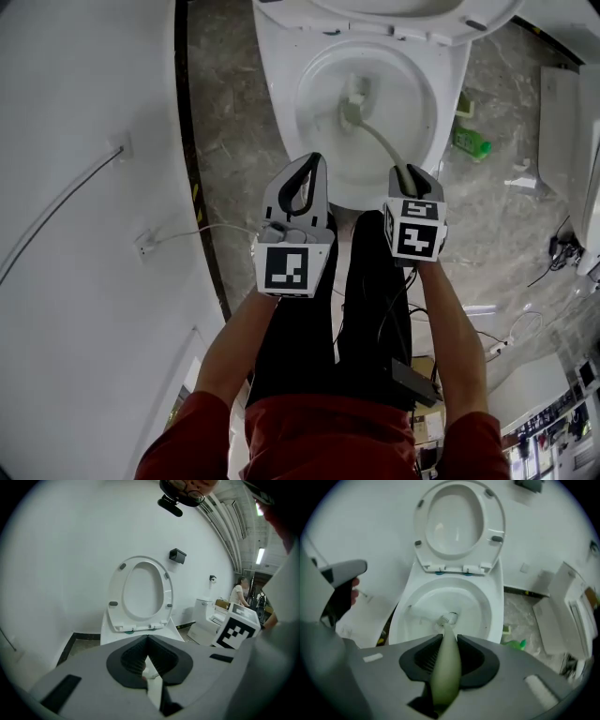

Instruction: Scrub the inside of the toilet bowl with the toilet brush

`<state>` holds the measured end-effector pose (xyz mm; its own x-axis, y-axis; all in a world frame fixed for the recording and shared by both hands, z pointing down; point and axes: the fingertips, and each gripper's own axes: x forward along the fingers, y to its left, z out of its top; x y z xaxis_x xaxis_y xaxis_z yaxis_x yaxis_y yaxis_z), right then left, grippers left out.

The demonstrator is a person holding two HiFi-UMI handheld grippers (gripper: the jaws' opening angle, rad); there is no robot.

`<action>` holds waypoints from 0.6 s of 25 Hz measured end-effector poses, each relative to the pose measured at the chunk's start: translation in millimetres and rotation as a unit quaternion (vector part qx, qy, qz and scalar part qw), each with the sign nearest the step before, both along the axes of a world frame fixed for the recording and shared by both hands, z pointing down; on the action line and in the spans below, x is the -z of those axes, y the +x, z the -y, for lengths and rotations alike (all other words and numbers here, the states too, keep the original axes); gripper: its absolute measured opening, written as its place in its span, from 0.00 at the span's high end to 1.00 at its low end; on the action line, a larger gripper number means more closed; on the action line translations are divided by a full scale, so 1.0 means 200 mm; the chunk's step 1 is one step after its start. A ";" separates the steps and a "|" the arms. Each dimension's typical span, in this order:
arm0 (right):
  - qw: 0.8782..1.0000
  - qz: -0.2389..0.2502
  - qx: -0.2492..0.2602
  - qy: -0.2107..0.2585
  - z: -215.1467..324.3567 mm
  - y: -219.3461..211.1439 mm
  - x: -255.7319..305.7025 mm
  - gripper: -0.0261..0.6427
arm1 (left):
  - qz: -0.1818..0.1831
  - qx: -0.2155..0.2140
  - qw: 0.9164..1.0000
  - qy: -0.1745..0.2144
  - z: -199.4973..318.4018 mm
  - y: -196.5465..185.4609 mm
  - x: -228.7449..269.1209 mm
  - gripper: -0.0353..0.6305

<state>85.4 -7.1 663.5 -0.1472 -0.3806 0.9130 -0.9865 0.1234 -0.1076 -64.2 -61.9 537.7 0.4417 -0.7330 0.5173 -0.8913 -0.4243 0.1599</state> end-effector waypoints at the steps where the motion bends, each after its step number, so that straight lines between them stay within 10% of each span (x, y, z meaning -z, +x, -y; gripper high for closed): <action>1: 0.999 0.020 -0.045 -0.011 0.01 0.00 -0.02 0.80 | 0.000 0.001 1.000 0.001 0.00 -0.01 0.00 0.94; 7: 0.959 0.112 -0.257 -0.040 0.12 -0.04 -0.10 0.81 | 0.001 0.004 1.000 0.000 0.01 -0.07 -0.01 0.94; 15: 0.954 0.109 -0.276 -0.038 0.13 -0.09 -0.12 0.81 | 0.005 0.000 1.000 -0.004 0.04 -0.10 -0.01 0.94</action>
<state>66.7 -33.0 686.9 -0.1323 -0.3887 0.9118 -0.8524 -0.4249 -0.3048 -84.6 -70.1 540.3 0.4368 -0.7286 0.5277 -0.8927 -0.4235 0.1542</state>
